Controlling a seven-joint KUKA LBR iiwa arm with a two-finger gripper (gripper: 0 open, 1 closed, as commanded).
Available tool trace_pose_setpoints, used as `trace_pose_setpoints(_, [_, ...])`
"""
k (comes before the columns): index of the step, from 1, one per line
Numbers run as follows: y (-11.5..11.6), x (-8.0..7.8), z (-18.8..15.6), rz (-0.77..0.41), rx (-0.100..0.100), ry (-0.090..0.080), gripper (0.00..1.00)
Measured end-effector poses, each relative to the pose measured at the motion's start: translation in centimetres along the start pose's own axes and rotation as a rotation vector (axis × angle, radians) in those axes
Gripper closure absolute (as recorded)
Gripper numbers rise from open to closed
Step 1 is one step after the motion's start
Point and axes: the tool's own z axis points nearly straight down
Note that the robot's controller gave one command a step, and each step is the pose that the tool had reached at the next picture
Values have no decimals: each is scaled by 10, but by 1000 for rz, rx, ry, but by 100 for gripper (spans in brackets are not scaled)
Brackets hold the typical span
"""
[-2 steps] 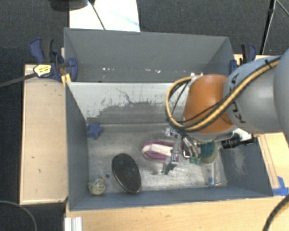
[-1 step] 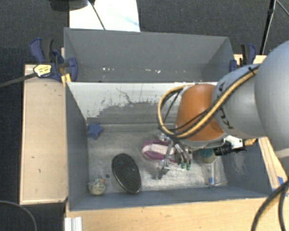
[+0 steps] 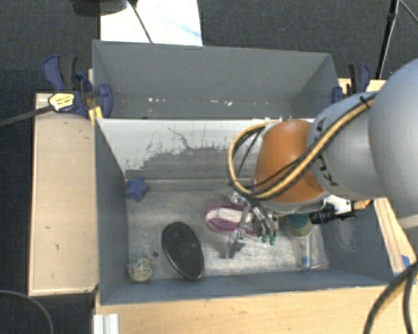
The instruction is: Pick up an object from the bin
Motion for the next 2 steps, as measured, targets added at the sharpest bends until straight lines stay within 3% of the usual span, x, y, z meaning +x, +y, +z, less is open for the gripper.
trace_pose_setpoints(1, [1, 1, 0, 1, 0, 6, 100])
trace_pose_setpoints(2, [1, 1, -37, 0, 0, -1, 100])
